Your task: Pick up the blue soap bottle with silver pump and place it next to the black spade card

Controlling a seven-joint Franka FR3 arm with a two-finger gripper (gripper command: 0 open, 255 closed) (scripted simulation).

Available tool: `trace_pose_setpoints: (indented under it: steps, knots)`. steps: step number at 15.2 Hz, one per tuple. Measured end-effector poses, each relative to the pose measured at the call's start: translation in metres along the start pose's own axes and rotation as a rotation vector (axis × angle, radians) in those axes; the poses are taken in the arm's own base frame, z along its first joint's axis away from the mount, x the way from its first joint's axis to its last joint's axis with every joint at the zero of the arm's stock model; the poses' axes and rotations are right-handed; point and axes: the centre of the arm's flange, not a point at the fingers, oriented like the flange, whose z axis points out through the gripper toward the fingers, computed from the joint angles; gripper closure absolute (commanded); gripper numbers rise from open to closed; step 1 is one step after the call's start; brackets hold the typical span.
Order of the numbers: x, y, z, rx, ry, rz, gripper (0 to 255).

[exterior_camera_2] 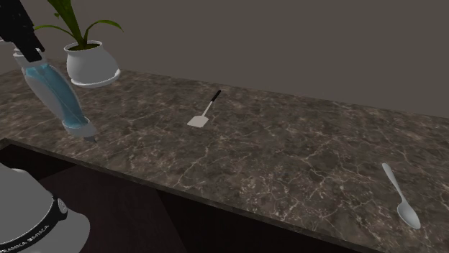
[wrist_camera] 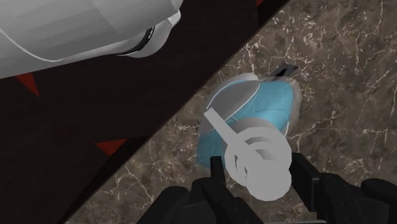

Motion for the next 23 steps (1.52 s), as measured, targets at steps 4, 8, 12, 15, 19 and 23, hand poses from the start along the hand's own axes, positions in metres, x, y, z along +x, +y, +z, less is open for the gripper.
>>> trace_pose_setpoints:
  steps: [4, 8, 12, 15, 19, 23]
  knots:
    - [-0.001, 0.002, 0.020, 0.000, 0.000, 0.000, 255]
    - [-0.003, 0.001, 0.043, 0.000, 0.000, 0.000, 255]
    - [-0.004, 0.001, 0.063, 0.000, 0.000, 0.000, 255]
    - [-0.005, 0.001, 0.079, 0.000, 0.000, 0.000, 255]
    - [-0.006, 0.002, 0.100, 0.000, 0.000, 0.000, 255]
    - [-0.006, 0.002, 0.104, 0.000, 0.000, 0.000, 255]
